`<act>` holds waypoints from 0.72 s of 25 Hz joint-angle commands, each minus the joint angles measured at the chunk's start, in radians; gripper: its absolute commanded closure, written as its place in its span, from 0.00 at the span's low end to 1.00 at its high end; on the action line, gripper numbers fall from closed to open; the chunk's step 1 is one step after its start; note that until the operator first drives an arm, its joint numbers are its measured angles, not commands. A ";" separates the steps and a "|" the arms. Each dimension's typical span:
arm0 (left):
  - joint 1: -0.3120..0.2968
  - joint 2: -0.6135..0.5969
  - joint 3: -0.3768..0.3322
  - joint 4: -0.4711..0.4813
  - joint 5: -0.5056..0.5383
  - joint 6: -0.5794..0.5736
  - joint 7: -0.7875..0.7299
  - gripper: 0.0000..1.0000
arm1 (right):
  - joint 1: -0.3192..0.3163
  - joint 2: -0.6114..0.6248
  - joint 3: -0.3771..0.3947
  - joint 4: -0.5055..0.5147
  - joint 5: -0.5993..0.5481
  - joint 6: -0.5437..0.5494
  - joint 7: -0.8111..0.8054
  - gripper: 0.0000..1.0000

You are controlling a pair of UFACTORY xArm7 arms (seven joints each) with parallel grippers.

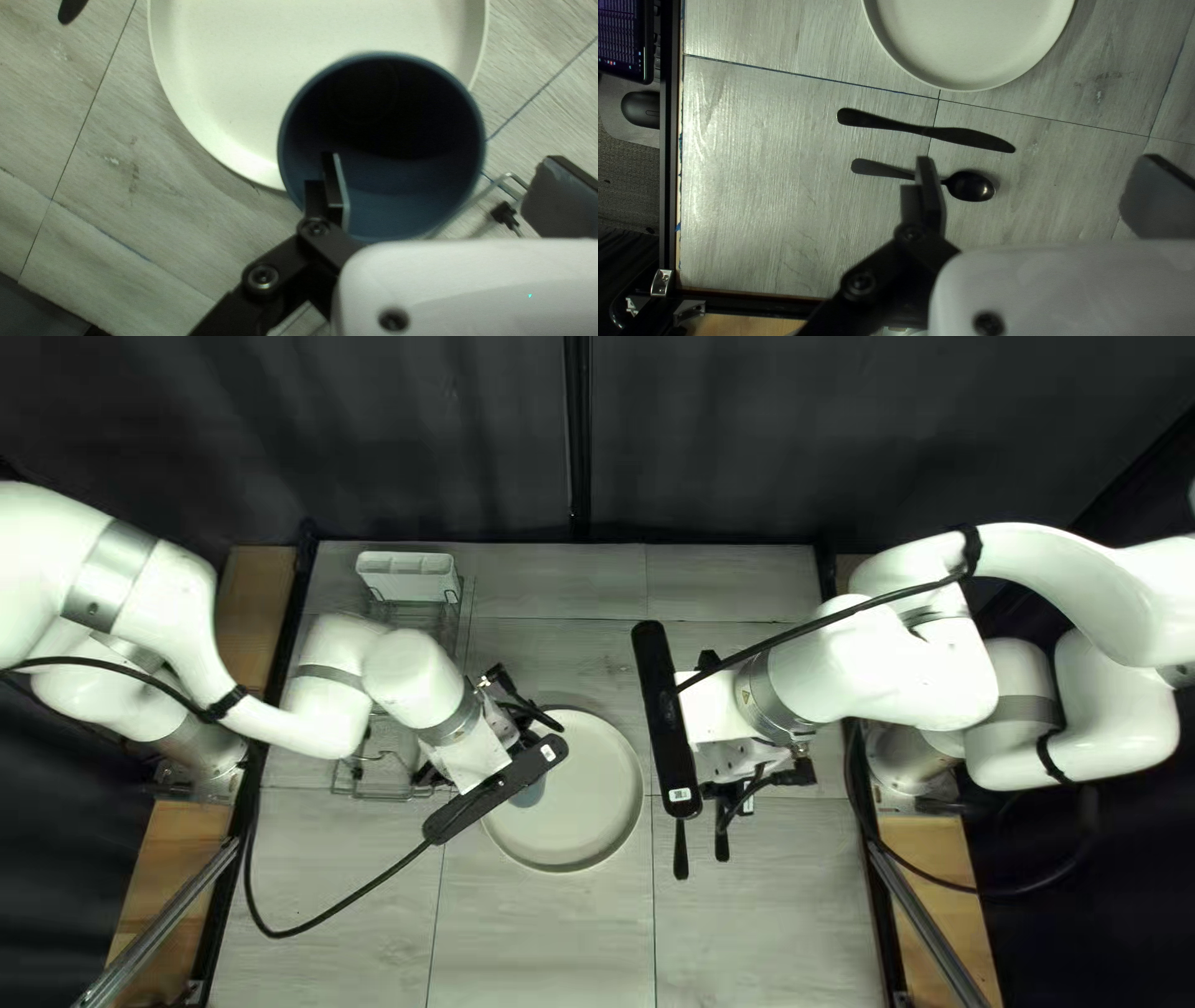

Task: Pick up and place plate onto table. Place down one fork to the left of the plate. Place spoon and knife to the right of the plate. Place cup above the knife and spoon

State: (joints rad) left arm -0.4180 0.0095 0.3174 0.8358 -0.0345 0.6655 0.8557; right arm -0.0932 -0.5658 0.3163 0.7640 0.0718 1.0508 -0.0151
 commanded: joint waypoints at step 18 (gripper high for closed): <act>0.113 -0.264 0.079 0.027 0.158 0.214 0.036 1.00 | 0.000 0.000 0.000 0.000 0.000 0.000 0.000 0.00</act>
State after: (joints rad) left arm -0.3440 -0.2283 0.3441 0.8629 0.1051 0.8673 0.8187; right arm -0.0932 -0.5658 0.3163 0.7640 0.0718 1.0508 -0.0151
